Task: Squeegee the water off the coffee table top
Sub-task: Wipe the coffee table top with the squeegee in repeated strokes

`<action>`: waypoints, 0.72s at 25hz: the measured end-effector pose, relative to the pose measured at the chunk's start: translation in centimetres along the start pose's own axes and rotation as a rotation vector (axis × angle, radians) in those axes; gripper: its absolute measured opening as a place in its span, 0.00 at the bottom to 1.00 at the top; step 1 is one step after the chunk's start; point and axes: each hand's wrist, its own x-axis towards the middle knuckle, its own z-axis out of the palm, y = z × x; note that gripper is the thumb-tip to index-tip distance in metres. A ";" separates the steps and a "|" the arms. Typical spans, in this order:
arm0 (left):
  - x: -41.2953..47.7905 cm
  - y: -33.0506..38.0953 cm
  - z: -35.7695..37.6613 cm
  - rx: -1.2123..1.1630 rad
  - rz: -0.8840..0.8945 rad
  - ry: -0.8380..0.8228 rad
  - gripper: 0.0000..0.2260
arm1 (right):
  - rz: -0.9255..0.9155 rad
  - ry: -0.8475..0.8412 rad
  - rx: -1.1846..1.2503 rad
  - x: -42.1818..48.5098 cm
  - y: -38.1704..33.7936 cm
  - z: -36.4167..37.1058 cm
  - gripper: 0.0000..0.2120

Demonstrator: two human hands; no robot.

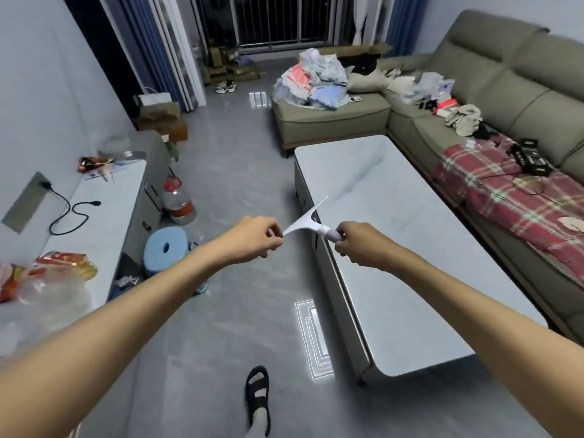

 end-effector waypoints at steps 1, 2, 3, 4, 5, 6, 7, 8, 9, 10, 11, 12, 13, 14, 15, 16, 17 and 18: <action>2.8 -0.6 -1.4 0.198 0.048 -0.022 0.02 | 0.022 0.006 -0.001 2.6 -0.4 -1.1 0.11; 5.7 -0.9 -3.0 0.326 0.080 -0.027 0.03 | 0.039 0.015 -0.001 5.3 -1.0 -2.4 0.11; 8.7 -1.1 -4.8 0.376 0.111 -0.029 0.03 | 0.057 0.030 0.012 7.8 -1.6 -3.7 0.11; 11.7 -1.2 -6.7 0.389 0.138 -0.041 0.04 | 0.076 0.043 0.028 10.1 -2.2 -5.2 0.10; 14.2 -1.0 -8.3 0.398 0.156 -0.066 0.05 | 0.095 0.051 0.036 11.8 -2.5 -6.4 0.09; 16.6 -0.5 -9.7 0.405 0.177 -0.096 0.05 | 0.114 0.061 0.038 13.3 -2.7 -7.7 0.08; 19.5 -0.1 -11.3 0.408 0.203 -0.127 0.06 | 0.139 0.075 0.048 15.2 -2.8 -9.1 0.09; 22.3 0.3 -12.7 0.403 0.223 -0.154 0.06 | 0.166 0.086 0.061 16.9 -2.9 -10.4 0.11; 25.0 0.7 -13.8 0.406 0.247 -0.174 0.07 | 0.189 0.099 0.074 18.7 -3.0 -11.7 0.13; 27.8 1.1 -14.8 0.411 0.274 -0.183 0.08 | 0.202 0.107 0.088 20.8 -2.8 -13.0 0.14; 30.9 1.3 -15.5 0.408 0.298 -0.189 0.09 | 0.217 0.110 0.106 23.3 -2.4 -14.2 0.16; 34.2 1.4 -16.1 0.400 0.318 -0.203 0.10 | 0.239 0.107 0.118 25.9 -1.7 -15.3 0.16; 37.2 1.4 -16.4 0.396 0.335 -0.224 0.09 | 0.263 0.092 0.116 28.3 -1.0 -16.1 0.17; 40.0 1.3 -16.6 0.399 0.347 -0.248 0.08 | 0.283 0.068 0.104 30.6 0.0 -16.8 0.17; 43.5 1.3 -16.9 0.409 0.356 -0.265 0.07 | 0.301 0.042 0.094 33.6 1.3 -17.6 0.16; 47.0 1.3 -17.1 0.423 0.348 -0.275 0.05 | 0.314 0.024 0.088 36.6 2.6 -18.5 0.16; 50.4 1.3 -17.5 0.440 0.325 -0.291 0.04 | 0.324 0.008 0.079 39.5 3.6 -19.7 0.16; 53.7 1.4 -18.0 0.466 0.304 -0.307 0.04 | 0.332 -0.005 0.067 42.5 4.5 -21.2 0.17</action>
